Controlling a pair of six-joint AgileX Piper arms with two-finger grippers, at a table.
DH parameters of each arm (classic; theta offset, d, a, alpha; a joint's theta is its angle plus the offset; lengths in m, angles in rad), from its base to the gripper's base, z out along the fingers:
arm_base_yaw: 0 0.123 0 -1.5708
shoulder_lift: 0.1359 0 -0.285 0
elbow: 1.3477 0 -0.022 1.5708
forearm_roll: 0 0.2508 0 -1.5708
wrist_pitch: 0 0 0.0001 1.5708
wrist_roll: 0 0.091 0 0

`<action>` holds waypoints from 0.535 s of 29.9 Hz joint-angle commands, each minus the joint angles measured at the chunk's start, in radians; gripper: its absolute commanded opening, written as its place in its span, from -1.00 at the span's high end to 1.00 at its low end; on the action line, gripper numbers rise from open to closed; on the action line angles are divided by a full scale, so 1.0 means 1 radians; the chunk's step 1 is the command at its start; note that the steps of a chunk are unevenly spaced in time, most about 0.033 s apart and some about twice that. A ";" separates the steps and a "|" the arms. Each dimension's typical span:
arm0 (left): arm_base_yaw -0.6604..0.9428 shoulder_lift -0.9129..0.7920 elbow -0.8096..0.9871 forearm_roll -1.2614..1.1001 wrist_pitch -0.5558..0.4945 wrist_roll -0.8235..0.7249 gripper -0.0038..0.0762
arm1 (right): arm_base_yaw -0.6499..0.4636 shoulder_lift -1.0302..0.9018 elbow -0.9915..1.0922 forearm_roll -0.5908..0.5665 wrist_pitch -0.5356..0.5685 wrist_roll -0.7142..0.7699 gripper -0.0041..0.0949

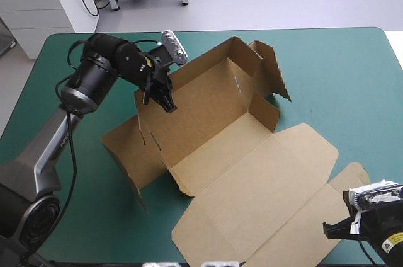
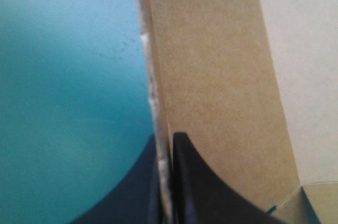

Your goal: Fold the box

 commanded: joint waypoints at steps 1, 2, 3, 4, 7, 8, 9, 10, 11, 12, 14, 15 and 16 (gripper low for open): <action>-0.086 -0.043 -0.039 0.101 -0.096 0.029 0.87 | -0.007 0.013 -0.030 0.006 -0.065 -0.006 0.96; -0.106 -0.044 -0.038 0.117 -0.132 0.041 0.87 | -0.007 0.013 -0.030 0.008 -0.065 -0.006 0.96; -0.123 -0.044 -0.036 0.133 -0.169 0.060 0.87 | -0.007 0.013 -0.030 0.008 -0.065 -0.006 0.96; -0.139 -0.044 -0.033 0.137 -0.198 0.097 0.87 | -0.007 0.013 -0.030 0.008 -0.065 -0.006 0.96; -0.174 -0.044 -0.033 0.140 -0.249 0.185 0.88 | -0.007 0.013 -0.030 0.008 -0.065 -0.006 0.96; -0.181 -0.044 -0.033 0.143 -0.256 0.200 0.88 | -0.007 0.013 -0.030 0.008 -0.065 -0.006 0.96; -0.187 -0.044 -0.033 0.147 -0.257 0.204 0.90 | -0.007 0.013 -0.030 0.008 -0.065 -0.006 0.96; -0.189 -0.044 -0.033 0.149 -0.257 0.204 0.92 | -0.007 0.013 -0.030 0.008 -0.065 -0.006 0.96; -0.189 -0.044 -0.033 0.149 -0.255 0.204 0.92 | -0.007 0.013 -0.030 0.008 -0.065 -0.006 0.96; -0.189 -0.046 -0.032 0.149 -0.251 0.209 0.92 | -0.007 0.013 -0.030 0.008 -0.065 -0.006 0.96; -0.189 -0.057 -0.019 0.140 -0.256 0.240 0.92 | -0.007 0.013 -0.030 0.008 -0.065 -0.006 0.96; -0.189 -0.069 -0.007 0.128 -0.275 0.259 0.92 | -0.007 0.013 -0.030 0.008 -0.065 -0.006 0.96; -0.192 -0.080 0.007 0.125 -0.302 0.271 0.92 | -0.007 0.013 -0.030 0.008 -0.065 -0.006 0.96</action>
